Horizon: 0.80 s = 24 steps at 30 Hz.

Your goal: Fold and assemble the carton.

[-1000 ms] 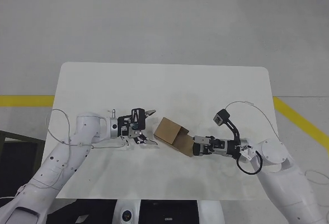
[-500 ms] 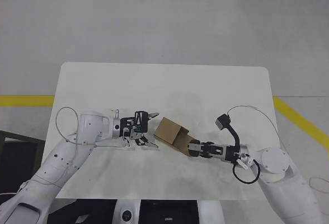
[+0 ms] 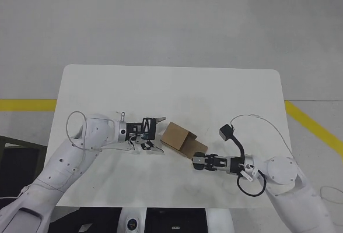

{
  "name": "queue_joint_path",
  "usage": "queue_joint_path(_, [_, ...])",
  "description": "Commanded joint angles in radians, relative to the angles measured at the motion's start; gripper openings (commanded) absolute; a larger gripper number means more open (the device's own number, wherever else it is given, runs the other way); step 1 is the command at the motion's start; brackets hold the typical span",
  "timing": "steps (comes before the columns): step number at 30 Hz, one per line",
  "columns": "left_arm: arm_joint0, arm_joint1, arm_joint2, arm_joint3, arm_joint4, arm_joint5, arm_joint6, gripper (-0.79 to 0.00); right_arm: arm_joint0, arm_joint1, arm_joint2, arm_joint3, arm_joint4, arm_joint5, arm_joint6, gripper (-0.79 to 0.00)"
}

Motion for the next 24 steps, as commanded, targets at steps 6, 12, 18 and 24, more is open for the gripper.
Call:
queue_joint_path(6, [-0.069, -0.015, 0.066, 0.086, 0.059, 0.019, 0.147, 0.0, -0.02, -0.005, -0.089, 0.007, -0.074, 0.042, -0.04, -0.785])
queue_joint_path(12, [-0.106, -0.029, 0.106, 0.125, 0.059, 0.02, 0.18, 0.0, -0.003, -0.018, -0.143, 0.061, -0.139, 0.038, -0.179, -0.785])
queue_joint_path(18, [-0.125, -0.038, 0.141, 0.149, 0.066, 0.005, 0.197, 0.0, 0.003, -0.022, -0.137, 0.072, -0.167, 0.028, -0.281, -0.785])
queue_joint_path(24, [-0.139, -0.05, 0.177, 0.164, 0.062, -0.002, 0.212, 0.0, 0.028, -0.027, -0.139, 0.091, -0.139, 0.021, -0.303, -0.785])
